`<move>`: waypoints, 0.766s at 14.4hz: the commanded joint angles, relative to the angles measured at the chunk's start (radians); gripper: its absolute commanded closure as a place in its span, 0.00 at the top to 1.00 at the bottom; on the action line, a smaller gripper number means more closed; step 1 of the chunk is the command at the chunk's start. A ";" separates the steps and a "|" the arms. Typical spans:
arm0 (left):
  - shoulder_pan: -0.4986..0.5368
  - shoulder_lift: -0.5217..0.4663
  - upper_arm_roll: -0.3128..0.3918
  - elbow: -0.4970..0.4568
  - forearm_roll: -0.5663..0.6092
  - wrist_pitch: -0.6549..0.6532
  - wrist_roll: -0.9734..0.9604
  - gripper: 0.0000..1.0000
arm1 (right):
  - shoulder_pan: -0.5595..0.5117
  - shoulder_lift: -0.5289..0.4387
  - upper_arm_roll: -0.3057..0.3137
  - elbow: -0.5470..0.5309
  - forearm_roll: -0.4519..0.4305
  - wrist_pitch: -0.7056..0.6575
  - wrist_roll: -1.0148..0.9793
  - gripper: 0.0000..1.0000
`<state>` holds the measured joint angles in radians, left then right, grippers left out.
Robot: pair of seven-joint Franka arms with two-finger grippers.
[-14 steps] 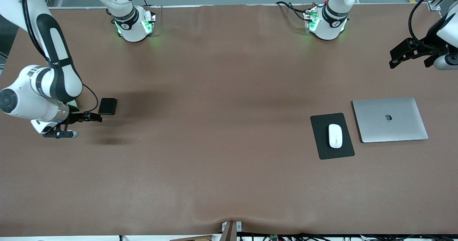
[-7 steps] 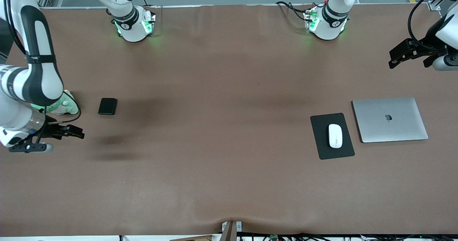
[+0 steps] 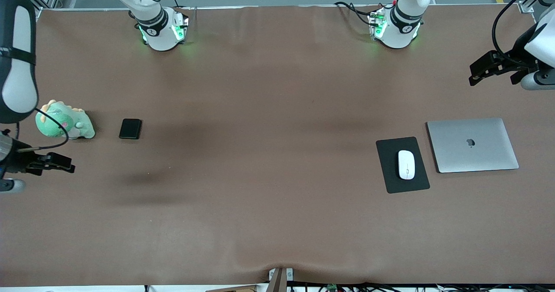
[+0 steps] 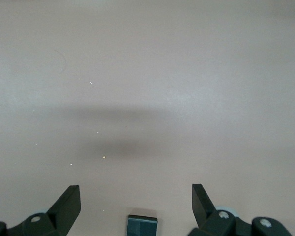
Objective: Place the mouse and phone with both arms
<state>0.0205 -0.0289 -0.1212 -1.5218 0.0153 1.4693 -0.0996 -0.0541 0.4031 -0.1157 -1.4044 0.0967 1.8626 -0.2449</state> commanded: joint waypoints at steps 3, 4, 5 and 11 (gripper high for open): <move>0.002 -0.002 -0.003 0.003 -0.026 0.002 0.006 1.00 | 0.003 -0.041 -0.001 0.059 0.000 -0.109 -0.011 1.00; 0.004 0.000 -0.003 0.003 -0.026 0.002 0.006 1.00 | 0.005 -0.056 -0.002 0.059 0.000 -0.146 -0.011 1.00; 0.004 -0.002 -0.003 0.003 -0.026 0.002 0.006 1.00 | 0.007 -0.075 -0.001 0.061 -0.011 -0.176 -0.010 1.00; 0.004 0.010 -0.003 0.012 -0.023 0.016 0.011 1.00 | 0.037 -0.134 -0.007 0.183 -0.091 -0.477 -0.001 1.00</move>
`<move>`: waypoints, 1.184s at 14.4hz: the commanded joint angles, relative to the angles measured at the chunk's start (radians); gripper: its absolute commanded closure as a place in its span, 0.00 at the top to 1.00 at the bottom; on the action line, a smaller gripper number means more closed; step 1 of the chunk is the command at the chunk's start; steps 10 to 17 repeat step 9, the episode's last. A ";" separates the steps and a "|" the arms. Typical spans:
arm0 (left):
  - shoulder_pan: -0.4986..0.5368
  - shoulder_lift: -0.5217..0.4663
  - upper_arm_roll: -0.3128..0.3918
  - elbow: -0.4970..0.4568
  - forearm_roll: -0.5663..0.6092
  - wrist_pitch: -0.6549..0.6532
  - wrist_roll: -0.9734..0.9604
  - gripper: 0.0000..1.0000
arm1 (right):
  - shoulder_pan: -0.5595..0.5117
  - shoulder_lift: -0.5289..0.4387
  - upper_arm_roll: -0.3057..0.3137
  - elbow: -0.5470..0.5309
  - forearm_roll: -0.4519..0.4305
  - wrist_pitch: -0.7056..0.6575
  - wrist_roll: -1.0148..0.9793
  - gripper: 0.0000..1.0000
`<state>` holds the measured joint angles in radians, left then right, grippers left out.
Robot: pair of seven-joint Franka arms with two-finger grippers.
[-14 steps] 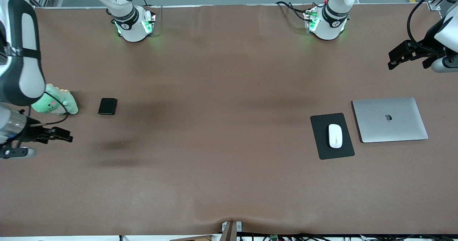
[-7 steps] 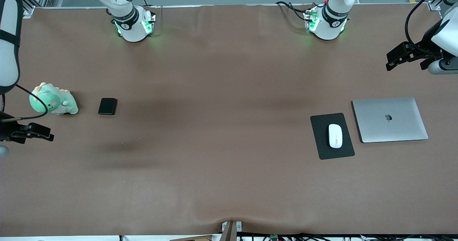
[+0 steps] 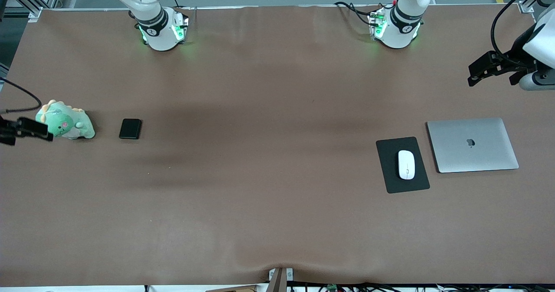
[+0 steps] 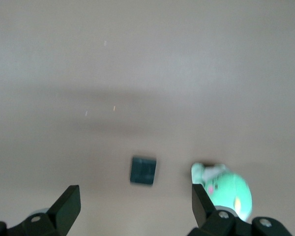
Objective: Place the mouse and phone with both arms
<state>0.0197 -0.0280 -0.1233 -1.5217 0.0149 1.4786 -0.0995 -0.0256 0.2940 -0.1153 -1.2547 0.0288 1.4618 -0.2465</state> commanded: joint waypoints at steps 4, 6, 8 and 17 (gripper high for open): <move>0.009 0.014 0.001 0.014 -0.021 0.005 0.007 1.00 | 0.015 -0.114 -0.027 0.015 -0.020 -0.176 0.012 1.00; 0.009 0.031 0.004 0.046 -0.018 0.005 0.006 1.00 | 0.015 -0.179 -0.027 -0.060 -0.020 -0.175 0.019 1.00; 0.009 0.036 0.004 0.055 -0.013 0.005 0.007 1.00 | 0.015 -0.240 -0.027 -0.144 -0.017 -0.157 0.021 1.00; 0.009 0.036 0.004 0.055 -0.015 0.005 0.006 1.00 | 0.018 -0.269 -0.027 -0.185 -0.017 -0.137 0.030 1.00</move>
